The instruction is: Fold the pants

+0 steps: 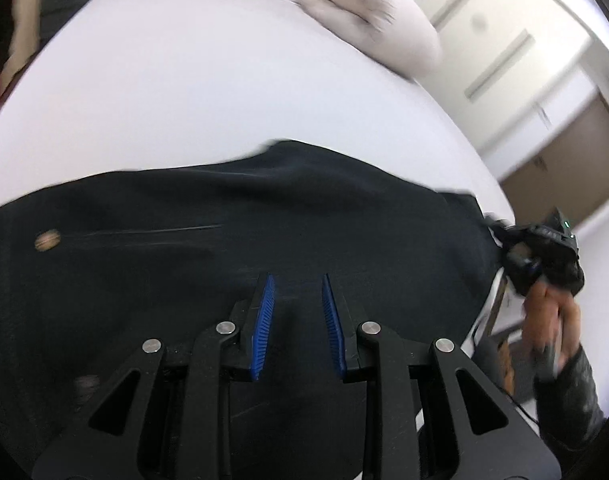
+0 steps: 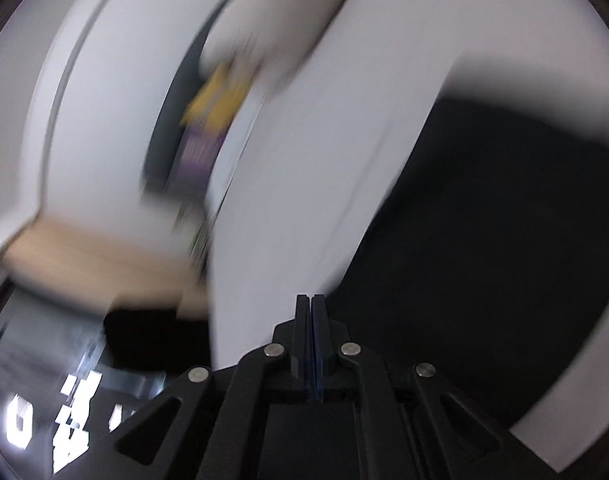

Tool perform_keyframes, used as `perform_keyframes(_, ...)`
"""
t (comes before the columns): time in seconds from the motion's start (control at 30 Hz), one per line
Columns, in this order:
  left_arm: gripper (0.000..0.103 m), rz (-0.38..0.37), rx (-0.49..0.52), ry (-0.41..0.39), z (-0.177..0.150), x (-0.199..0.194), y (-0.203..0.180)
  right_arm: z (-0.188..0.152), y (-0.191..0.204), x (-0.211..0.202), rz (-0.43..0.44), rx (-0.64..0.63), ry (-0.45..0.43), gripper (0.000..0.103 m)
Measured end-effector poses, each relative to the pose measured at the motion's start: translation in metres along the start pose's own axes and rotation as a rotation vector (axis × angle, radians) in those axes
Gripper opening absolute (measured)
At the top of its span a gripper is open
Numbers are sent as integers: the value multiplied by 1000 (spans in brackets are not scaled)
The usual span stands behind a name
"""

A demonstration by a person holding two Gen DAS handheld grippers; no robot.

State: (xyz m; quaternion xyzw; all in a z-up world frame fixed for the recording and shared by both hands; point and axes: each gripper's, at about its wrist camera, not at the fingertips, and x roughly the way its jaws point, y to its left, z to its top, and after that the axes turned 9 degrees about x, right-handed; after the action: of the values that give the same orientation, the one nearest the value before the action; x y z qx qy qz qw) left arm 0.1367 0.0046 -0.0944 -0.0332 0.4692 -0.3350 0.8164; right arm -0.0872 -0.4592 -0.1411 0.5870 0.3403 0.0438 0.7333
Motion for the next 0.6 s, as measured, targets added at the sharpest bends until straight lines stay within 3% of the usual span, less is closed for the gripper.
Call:
perform_keyframes(0.07,24,20,27,46,-8,15,-5,-57,1,57,-19,-15,176,5)
perform_keyframes(0.13,24,4,-5,50,-21,18,2,-85,-6,89,-75,-36,251,0)
perform_keyframes(0.23,24,7,-23,8,-35,2,12,-78,2,97,-89,-118,216,0)
perform_keyframes(0.3,24,10,-61,-19,-43,-7,27,-55,-2,89,-116,-110,167,0)
perform_keyframes(0.37,21,-12,-112,-51,-52,-16,46,-55,0,72,-142,-96,103,0)
perform_keyframes(0.43,20,-5,-126,-70,-60,-26,61,-49,-23,27,-153,-82,49,0)
perform_keyframes(0.6,15,14,-153,-121,-78,-48,96,-19,-42,-7,-216,-30,-132,0)
